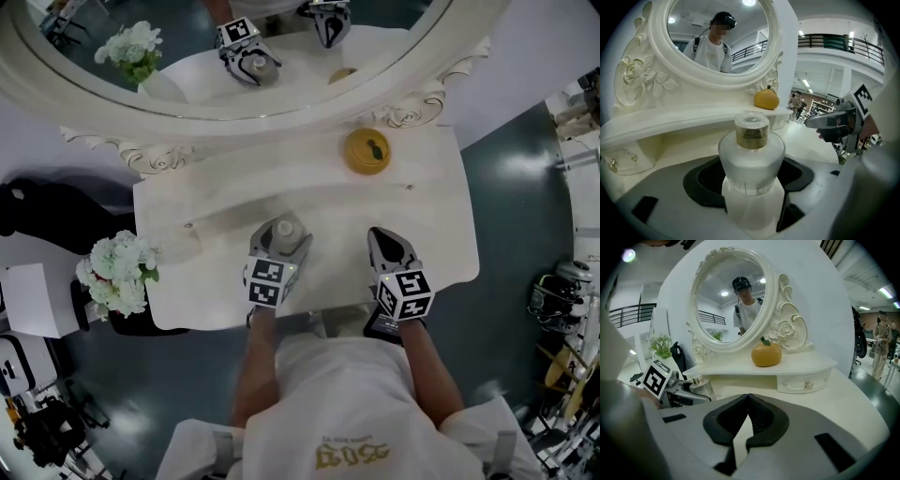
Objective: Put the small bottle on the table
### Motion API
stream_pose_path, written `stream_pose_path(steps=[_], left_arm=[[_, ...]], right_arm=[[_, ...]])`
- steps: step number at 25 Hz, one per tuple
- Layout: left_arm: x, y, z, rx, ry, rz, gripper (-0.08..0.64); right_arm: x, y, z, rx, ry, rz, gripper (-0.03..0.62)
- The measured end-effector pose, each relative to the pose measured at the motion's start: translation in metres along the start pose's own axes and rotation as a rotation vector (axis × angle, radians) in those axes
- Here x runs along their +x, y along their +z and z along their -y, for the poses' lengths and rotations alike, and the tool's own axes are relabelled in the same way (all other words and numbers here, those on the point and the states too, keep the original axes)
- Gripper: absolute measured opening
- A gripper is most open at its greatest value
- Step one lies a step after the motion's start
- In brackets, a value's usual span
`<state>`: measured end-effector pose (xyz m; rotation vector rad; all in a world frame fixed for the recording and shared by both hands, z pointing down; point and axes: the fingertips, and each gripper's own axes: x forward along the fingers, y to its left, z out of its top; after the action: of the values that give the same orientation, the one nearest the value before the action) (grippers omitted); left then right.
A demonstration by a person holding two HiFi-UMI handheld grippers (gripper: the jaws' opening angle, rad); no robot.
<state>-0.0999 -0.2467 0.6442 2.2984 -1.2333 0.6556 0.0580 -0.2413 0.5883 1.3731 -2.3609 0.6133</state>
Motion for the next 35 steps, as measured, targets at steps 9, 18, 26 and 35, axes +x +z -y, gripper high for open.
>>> stream_pose_path(steps=[9,18,26,35], left_arm=[[0.018,-0.006,0.002,0.058,0.018,-0.029,0.345],[0.022,-0.015,0.004,0.13,0.074,-0.051,0.345],[0.023,-0.017,0.003,0.117,0.078,-0.05,0.347],[0.013,-0.014,0.005,0.004,0.059,-0.032,0.387]], right_arm=[[0.009,-0.001,0.001,-0.006,0.011,-0.021,0.012],[0.015,-0.001,0.001,-0.013,0.022,-0.022,0.012],[0.008,-0.006,0.0,-0.012,0.016,-0.024,0.012],[-0.008,0.004,0.003,-0.016,-0.005,0.018,0.012]])
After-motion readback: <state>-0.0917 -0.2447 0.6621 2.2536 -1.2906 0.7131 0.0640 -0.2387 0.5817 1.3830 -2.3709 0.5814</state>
